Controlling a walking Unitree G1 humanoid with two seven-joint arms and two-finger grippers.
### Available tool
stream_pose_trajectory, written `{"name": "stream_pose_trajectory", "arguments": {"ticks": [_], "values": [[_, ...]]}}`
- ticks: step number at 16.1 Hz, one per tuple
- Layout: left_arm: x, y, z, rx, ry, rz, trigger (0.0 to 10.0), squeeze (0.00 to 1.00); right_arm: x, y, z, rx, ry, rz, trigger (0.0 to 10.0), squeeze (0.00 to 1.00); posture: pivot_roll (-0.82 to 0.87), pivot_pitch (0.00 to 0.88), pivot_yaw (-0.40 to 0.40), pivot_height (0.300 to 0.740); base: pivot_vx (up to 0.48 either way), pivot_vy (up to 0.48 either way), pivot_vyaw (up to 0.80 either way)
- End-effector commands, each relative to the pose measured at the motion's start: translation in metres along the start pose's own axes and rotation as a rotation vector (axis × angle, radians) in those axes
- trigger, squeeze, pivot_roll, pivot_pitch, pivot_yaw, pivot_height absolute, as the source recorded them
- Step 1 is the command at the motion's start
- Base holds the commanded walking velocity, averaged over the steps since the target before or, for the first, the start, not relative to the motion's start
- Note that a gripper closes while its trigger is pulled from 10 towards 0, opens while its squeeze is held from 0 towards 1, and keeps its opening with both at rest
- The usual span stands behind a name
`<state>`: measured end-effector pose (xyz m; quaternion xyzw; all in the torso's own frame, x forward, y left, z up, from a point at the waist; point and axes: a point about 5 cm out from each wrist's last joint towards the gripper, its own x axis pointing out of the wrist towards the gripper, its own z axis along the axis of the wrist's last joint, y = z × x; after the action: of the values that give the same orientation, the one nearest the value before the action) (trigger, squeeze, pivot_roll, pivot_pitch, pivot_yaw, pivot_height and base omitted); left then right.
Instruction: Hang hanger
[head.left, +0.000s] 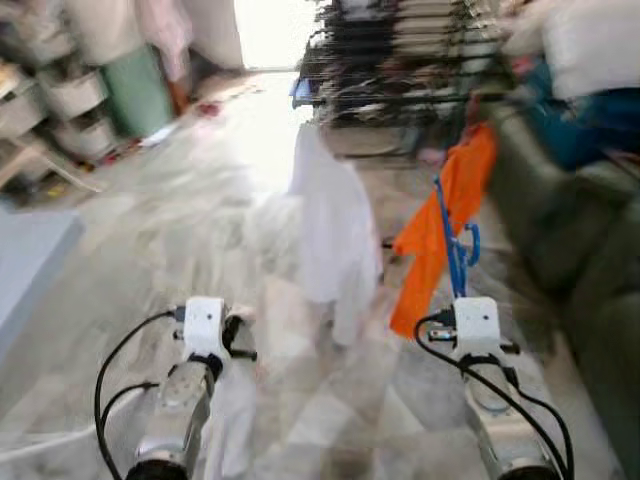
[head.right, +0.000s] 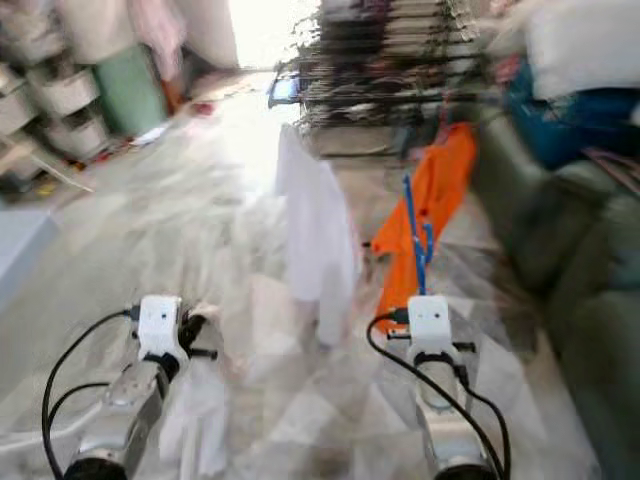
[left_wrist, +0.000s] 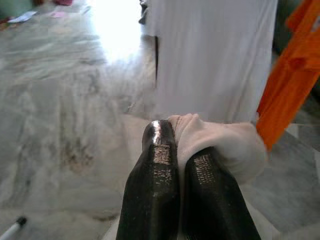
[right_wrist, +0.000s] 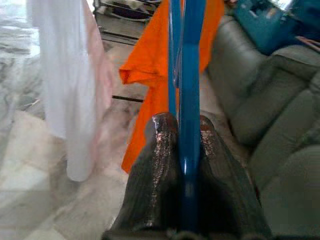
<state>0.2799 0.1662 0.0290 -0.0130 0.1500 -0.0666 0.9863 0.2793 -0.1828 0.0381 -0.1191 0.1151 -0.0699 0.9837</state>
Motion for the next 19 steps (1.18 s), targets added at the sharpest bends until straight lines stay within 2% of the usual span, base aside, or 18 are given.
{"name": "stream_pose_trajectory", "arguments": {"ticks": [1, 6, 13, 19], "values": [[-0.002, 0.009, 0.004, 0.022, -0.007, 0.013, 10.0, 0.0, 0.0, 0.009, 0.006, 0.017, -0.023, 0.017, 10.0, 0.0, -0.14, 0.0, 0.074, 0.74, 0.0, 0.48, -0.57], [-0.002, 0.007, 0.002, 0.029, 0.011, -0.012, 10.0, 0.0, -0.004, 0.009, 0.0, 0.017, -0.01, 0.01, 10.0, 0.0, -0.14, 0.0, 0.083, 0.74, 0.0, 0.448, -0.45], [-0.008, -0.006, -0.01, 0.019, 0.043, -0.048, 10.0, 0.0, -0.006, 0.013, -0.005, 0.007, 0.008, 0.055, 10.0, 0.0, -0.14, 0.0, 0.08, 0.74, 0.0, 0.0, 0.0], [-0.009, -0.006, -0.01, 0.005, 0.031, -0.043, 10.0, 0.0, -0.007, 0.019, -0.004, -0.008, 0.009, 0.098, 10.0, 0.0, -0.14, 0.0, 0.065, 0.74, 0.0, 0.0, 0.0]]}}
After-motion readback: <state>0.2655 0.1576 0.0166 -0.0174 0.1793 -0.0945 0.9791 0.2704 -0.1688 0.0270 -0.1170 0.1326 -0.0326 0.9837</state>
